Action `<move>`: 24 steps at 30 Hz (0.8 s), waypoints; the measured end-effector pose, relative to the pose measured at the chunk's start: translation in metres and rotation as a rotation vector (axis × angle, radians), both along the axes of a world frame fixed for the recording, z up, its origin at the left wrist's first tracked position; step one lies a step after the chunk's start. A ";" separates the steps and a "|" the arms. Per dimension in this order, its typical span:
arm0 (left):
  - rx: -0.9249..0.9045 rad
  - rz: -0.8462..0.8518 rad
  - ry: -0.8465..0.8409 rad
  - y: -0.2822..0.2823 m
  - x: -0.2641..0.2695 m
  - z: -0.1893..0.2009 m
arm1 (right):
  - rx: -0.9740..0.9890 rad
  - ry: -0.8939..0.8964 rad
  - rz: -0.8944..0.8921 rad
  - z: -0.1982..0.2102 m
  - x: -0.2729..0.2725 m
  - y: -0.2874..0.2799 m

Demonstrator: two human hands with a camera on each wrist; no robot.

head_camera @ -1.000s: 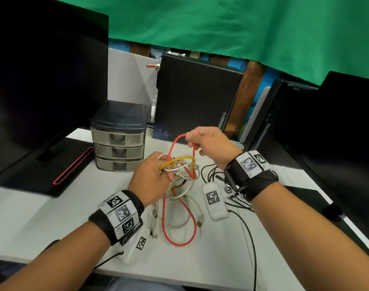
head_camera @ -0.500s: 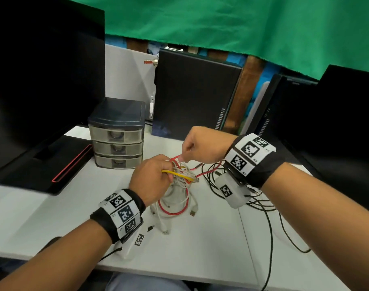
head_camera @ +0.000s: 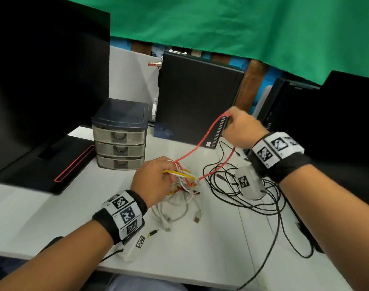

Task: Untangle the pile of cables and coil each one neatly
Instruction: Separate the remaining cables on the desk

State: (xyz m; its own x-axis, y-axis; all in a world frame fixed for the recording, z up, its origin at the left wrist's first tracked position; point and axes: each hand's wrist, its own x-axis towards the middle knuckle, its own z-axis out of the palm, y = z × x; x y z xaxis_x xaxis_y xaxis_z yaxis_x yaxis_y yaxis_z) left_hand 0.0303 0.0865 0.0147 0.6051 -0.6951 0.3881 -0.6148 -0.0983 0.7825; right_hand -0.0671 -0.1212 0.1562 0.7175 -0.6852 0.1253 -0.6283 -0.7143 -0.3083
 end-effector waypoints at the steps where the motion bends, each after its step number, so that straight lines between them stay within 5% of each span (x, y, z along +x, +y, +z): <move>1: 0.019 0.002 -0.033 0.001 -0.002 0.003 | -0.150 0.129 0.035 -0.007 -0.002 0.008; 4: 0.013 0.010 -0.119 0.000 -0.006 0.005 | -0.599 0.243 0.292 -0.023 -0.003 0.051; 6: 0.006 0.017 -0.154 0.000 -0.006 0.003 | -0.722 0.346 0.456 -0.036 0.004 0.071; 9: -0.029 0.028 -0.135 0.000 -0.004 0.001 | -0.480 0.450 0.544 -0.050 0.011 0.086; 11: -0.053 0.033 -0.117 0.002 -0.004 0.001 | -0.426 0.365 0.548 -0.052 0.011 0.087; 15: -0.005 0.082 -0.159 0.002 -0.001 0.002 | -0.434 0.032 0.555 -0.039 0.006 0.066; 19: -0.040 0.086 -0.053 0.001 0.013 -0.005 | -0.227 -0.557 0.528 -0.005 -0.004 0.048; 24: -0.004 0.129 0.026 0.001 0.031 -0.021 | -0.061 -1.207 0.143 0.059 -0.017 0.012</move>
